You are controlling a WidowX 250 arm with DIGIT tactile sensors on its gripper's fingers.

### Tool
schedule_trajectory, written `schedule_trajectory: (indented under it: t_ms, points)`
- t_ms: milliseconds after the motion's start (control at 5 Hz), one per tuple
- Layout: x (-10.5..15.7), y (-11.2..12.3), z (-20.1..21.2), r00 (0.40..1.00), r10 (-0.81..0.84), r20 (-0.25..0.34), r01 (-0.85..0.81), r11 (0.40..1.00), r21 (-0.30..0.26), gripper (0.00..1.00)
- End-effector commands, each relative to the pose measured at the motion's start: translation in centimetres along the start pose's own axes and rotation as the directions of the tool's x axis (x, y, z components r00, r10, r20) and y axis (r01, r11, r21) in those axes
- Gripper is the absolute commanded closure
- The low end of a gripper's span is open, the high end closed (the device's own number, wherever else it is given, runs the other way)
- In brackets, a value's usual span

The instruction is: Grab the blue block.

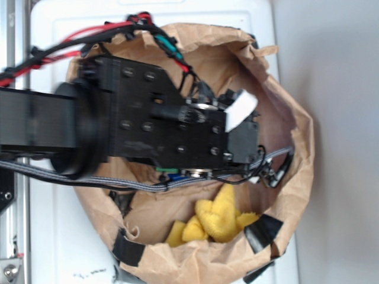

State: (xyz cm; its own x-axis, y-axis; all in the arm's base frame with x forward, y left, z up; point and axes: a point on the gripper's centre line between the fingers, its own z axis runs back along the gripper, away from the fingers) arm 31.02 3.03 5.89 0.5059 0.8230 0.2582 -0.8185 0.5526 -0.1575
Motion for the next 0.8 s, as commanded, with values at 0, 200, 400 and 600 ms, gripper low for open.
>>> schedule_trajectory:
  t_ms: [0,200,400,600]
  points:
    - [-1.05,1.69,1.24,1.000,-0.004,0.029,0.005,0.999,-0.048,0.00]
    - [-1.23,1.81,1.41,1.000,0.005,0.017,-0.005,0.999,-0.045,0.00]
    - [-1.29,1.69,1.41,1.000,0.024,0.011,-0.023,0.998,-0.064,0.00]
    - [-1.22,1.61,1.54,0.999,0.045,0.012,-0.045,0.997,-0.058,0.00]
